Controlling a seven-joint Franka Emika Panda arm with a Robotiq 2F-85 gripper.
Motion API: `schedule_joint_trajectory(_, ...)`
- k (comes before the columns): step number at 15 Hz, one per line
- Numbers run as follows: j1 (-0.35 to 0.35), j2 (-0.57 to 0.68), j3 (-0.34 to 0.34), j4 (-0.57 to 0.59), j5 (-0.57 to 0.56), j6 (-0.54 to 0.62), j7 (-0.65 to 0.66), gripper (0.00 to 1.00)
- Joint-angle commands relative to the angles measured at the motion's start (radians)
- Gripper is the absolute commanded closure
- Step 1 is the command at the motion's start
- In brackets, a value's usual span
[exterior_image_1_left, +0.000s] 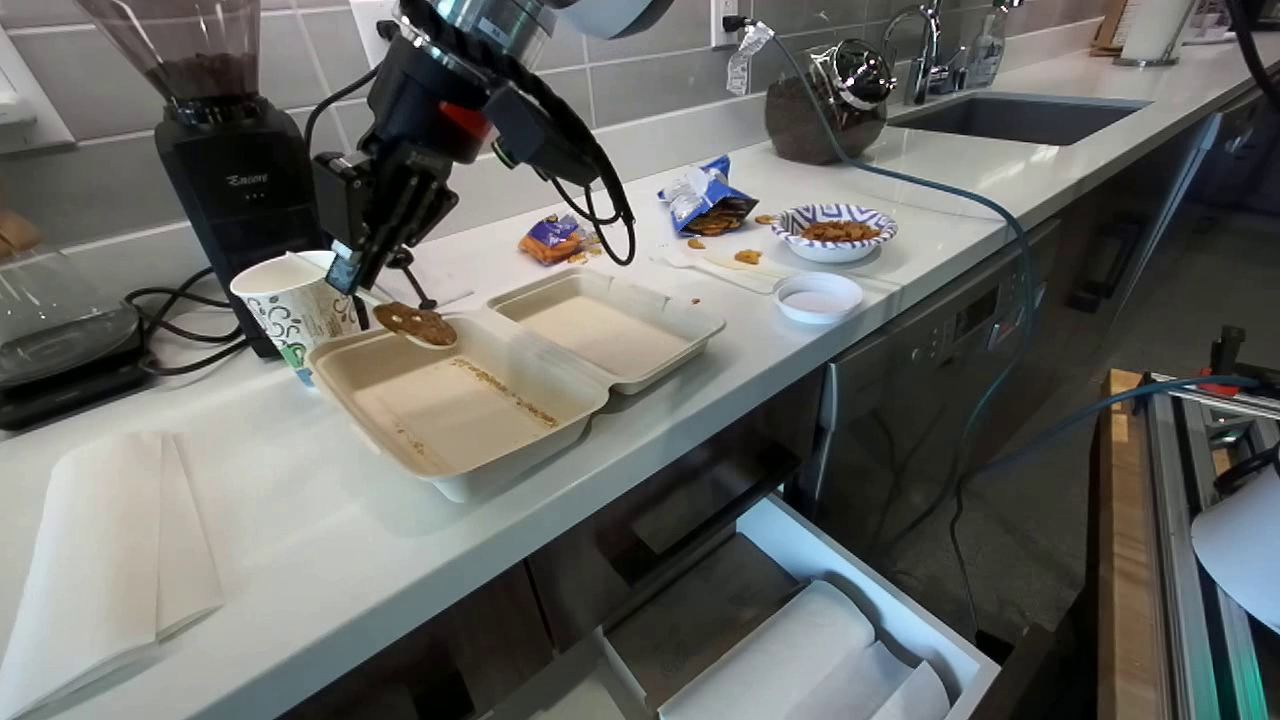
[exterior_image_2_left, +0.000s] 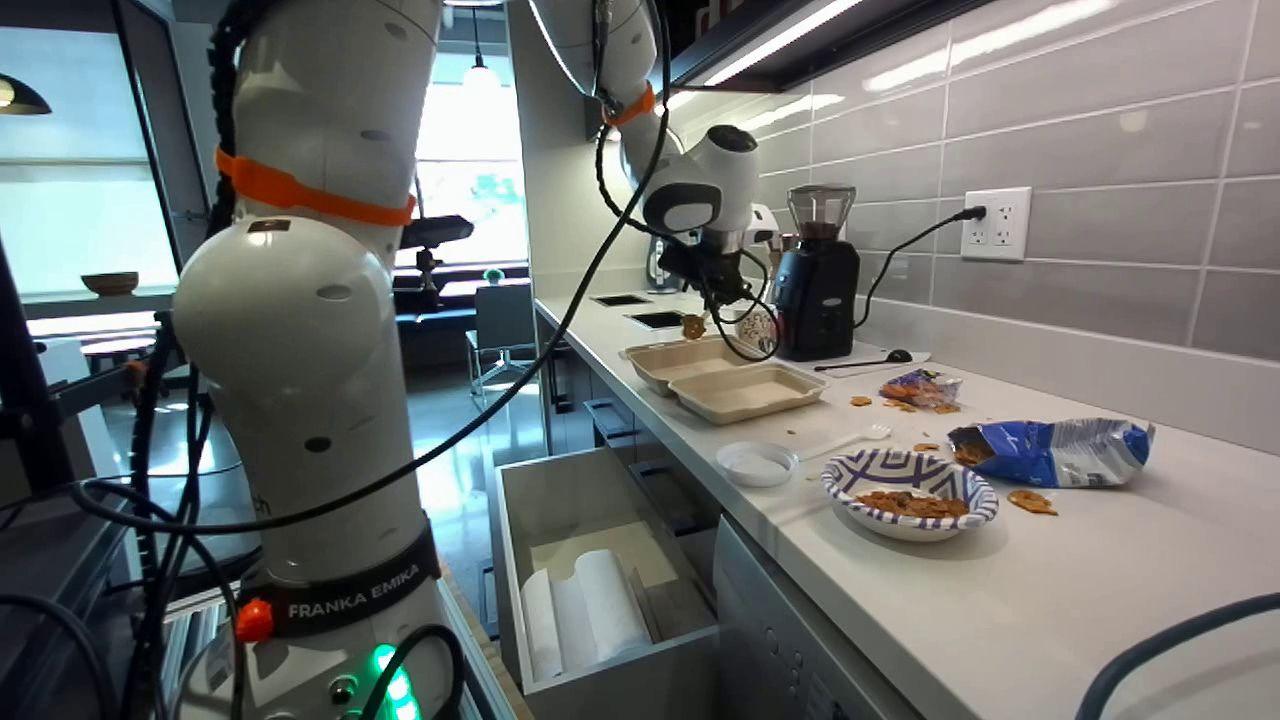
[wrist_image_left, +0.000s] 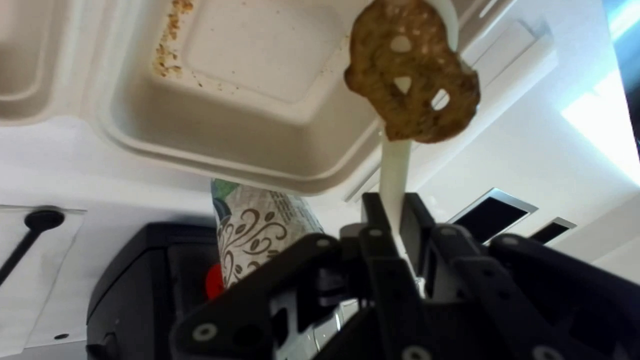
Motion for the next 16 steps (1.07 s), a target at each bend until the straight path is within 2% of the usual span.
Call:
schedule_joint_trajectory(1,-0.080,-0.042,0.081,-0.031,0.185,-0.018,-0.203,0.97)
schedule_joint_trajectory(4,-0.114,-0.057,0.102,-0.029,0.294,-0.069,-0.318,0.97)
schedule_joint_trajectory(8,-0.151,-0.085,0.099,-0.040,0.397,-0.180,-0.427,0.97)
schedule_joint_trajectory(9,-0.039,-0.109,-0.036,-0.035,0.447,-0.244,-0.461,0.97)
schedule_joint_trajectory(12,0.038,-0.133,-0.166,-0.039,0.496,-0.378,-0.510,0.97)
schedule_joint_trajectory(16,0.112,-0.135,-0.295,-0.028,0.478,-0.530,-0.505,0.97)
